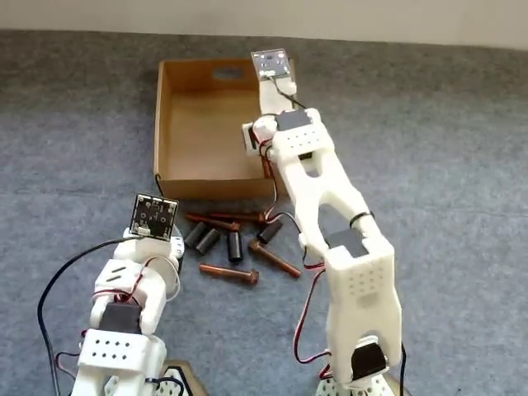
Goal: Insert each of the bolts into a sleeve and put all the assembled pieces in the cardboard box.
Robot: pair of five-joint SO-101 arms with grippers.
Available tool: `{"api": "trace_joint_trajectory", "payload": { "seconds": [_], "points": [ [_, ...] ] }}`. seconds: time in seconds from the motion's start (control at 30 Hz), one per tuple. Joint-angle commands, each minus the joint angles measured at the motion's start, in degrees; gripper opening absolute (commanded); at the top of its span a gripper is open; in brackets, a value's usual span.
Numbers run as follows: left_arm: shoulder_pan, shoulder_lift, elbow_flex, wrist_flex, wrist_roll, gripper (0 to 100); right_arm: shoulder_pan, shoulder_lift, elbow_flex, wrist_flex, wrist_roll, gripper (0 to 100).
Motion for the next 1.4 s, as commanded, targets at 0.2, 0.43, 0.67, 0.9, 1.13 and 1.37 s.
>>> {"api": "trace_joint_trajectory", "payload": {
  "seconds": [0.2,0.43,0.67,0.9,1.13,1.37],
  "points": [
    [0.92,-0.75,0.13,-1.05,-0.35,1,0.75,7.43,-10.42,0.48,-0.88,0.6],
    [0.92,-0.75,0.13,-1.14,-0.35,1,0.48,9.36,-11.3,0.57,-0.88,0.6],
    [0.92,-0.75,0.13,-1.14,-0.35,1,0.48,11.3,-11.65,1.89,-0.79,0.9],
    [0.92,-0.75,0.13,-1.14,-0.35,1,0.57,11.38,-20.09,11.3,-0.7,12.0],
    [0.92,-0.75,0.13,-1.14,-0.35,1,0.66,11.3,-32.75,19.38,-0.7,12.8],
    [0.92,-0.75,0.13,-1.14,-0.35,1,0.75,11.47,-46.29,32.48,-0.97,5.6]
  ]
}}
